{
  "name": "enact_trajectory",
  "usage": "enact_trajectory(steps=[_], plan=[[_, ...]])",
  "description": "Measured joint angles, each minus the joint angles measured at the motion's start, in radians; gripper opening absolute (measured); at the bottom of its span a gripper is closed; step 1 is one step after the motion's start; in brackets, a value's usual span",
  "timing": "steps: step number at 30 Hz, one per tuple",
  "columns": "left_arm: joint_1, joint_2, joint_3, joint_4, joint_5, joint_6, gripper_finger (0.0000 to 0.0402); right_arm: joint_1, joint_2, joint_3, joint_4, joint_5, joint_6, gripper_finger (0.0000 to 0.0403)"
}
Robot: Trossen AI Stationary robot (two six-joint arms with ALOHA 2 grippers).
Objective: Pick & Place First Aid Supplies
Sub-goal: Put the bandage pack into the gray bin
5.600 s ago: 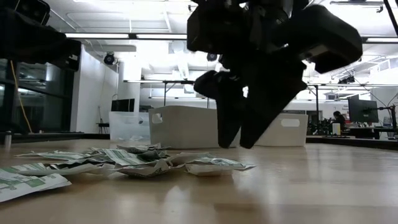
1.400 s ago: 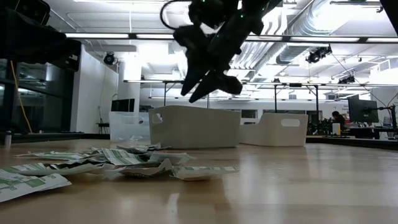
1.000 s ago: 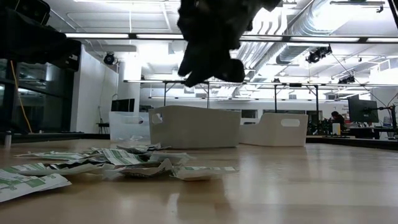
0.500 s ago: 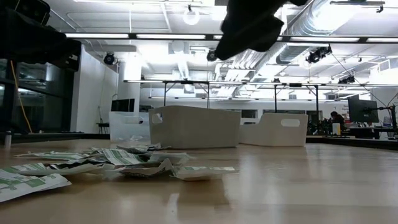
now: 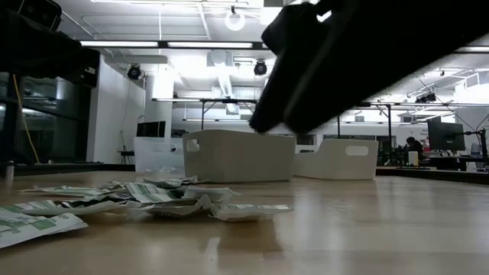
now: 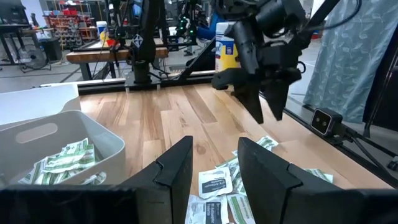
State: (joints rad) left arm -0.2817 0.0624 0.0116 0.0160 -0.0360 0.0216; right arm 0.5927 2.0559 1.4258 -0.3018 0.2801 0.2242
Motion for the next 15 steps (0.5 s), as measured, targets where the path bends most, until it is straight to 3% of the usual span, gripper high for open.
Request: enact_trajectory(steps=[15], plan=[[0.000, 0.000, 0.000, 0.000, 0.000, 0.000, 0.0128, 0.024, 0.080, 0.000, 0.035, 0.112, -0.077, 0.0216]])
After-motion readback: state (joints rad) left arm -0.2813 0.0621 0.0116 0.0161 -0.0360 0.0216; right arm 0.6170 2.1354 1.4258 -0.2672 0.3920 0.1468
